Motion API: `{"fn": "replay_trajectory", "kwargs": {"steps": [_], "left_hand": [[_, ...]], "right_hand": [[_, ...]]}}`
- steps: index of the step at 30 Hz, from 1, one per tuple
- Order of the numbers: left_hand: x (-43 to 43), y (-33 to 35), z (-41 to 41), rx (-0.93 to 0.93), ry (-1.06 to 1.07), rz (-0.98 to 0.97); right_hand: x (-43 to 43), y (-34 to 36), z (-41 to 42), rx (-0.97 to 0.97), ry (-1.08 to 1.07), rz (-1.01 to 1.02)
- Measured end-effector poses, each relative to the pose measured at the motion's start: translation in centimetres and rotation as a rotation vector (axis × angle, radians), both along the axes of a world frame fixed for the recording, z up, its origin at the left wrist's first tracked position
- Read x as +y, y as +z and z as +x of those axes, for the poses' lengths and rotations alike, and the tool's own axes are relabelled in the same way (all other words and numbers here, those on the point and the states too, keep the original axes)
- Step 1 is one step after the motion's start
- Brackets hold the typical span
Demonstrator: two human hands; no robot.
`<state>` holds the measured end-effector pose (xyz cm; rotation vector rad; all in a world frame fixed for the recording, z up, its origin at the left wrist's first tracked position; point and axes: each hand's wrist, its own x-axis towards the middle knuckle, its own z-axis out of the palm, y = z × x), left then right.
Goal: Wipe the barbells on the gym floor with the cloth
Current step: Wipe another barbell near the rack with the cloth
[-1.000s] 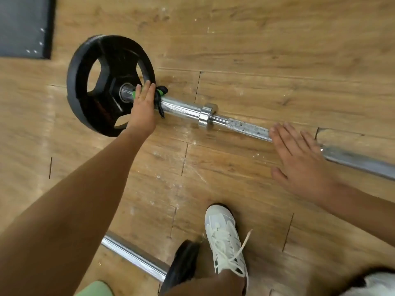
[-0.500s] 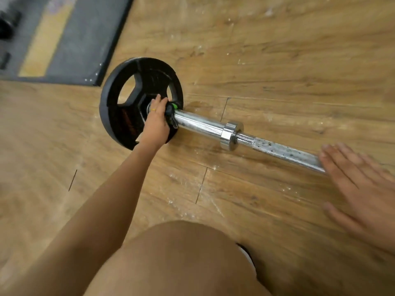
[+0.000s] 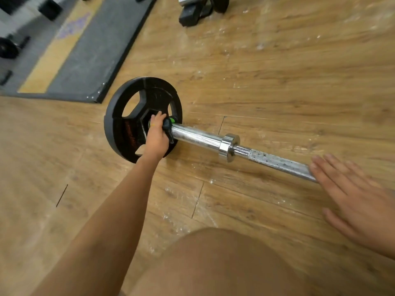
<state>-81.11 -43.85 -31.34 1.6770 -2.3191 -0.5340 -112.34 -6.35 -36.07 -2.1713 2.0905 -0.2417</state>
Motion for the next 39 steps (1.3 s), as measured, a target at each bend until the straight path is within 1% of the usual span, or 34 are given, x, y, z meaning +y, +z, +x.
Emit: {"fn": "replay_trajectory", "kwargs": {"steps": [1, 3, 5, 6, 11, 18, 23, 25, 27, 29, 32, 36, 39], "left_hand": [[0.4, -0.3, -0.3, -0.002, -0.002, -0.016], [0.9, -0.6, 0.0, -0.046, -0.083, -0.026], [0.8, -0.2, 0.9, -0.09, -0.164, -0.004], [0.4, 0.1, 1.1, -0.103, -0.171, 0.012], [-0.2, -0.3, -0.2, -0.036, -0.001, -0.002], [-0.9, 0.5, -0.1, -0.124, -0.056, 0.03], [-0.5, 0.2, -0.5, -0.122, 0.002, 0.022], [-0.6, 0.3, -0.8, -0.151, 0.018, 0.036], [-0.4, 0.3, -1.0, -0.176, 0.001, 0.018], [0.6, 0.1, -0.6, -0.155, -0.066, -0.011], [1.4, -0.4, 0.3, -0.098, -0.166, 0.004], [1.0, -0.6, 0.4, -0.059, -0.142, 0.002], [1.0, -0.4, 0.2, -0.074, -0.156, 0.003]], "right_hand": [[0.0, -0.1, 0.1, 0.009, -0.006, -0.009], [0.0, -0.2, 0.1, 0.023, -0.015, -0.018], [0.0, -0.1, 0.1, 0.05, -0.01, -0.032], [0.0, 0.0, 0.1, 0.061, -0.001, -0.026], [0.1, 0.1, -0.1, 0.069, 0.006, 0.006], [0.4, 0.3, -1.1, 0.049, 0.051, 0.039], [0.0, 1.1, -0.7, -0.017, 0.037, 0.085], [0.1, 1.2, -1.2, -0.02, 0.063, 0.097], [0.5, 1.1, -1.8, -0.041, 0.108, 0.106], [0.6, 0.9, -2.0, -0.03, 0.162, 0.08], [0.4, 0.9, -1.5, -0.028, 0.132, 0.049], [0.4, -0.2, -1.4, 0.008, 0.121, 0.026], [0.4, -1.1, -1.9, 0.037, 0.121, 0.05]]}}
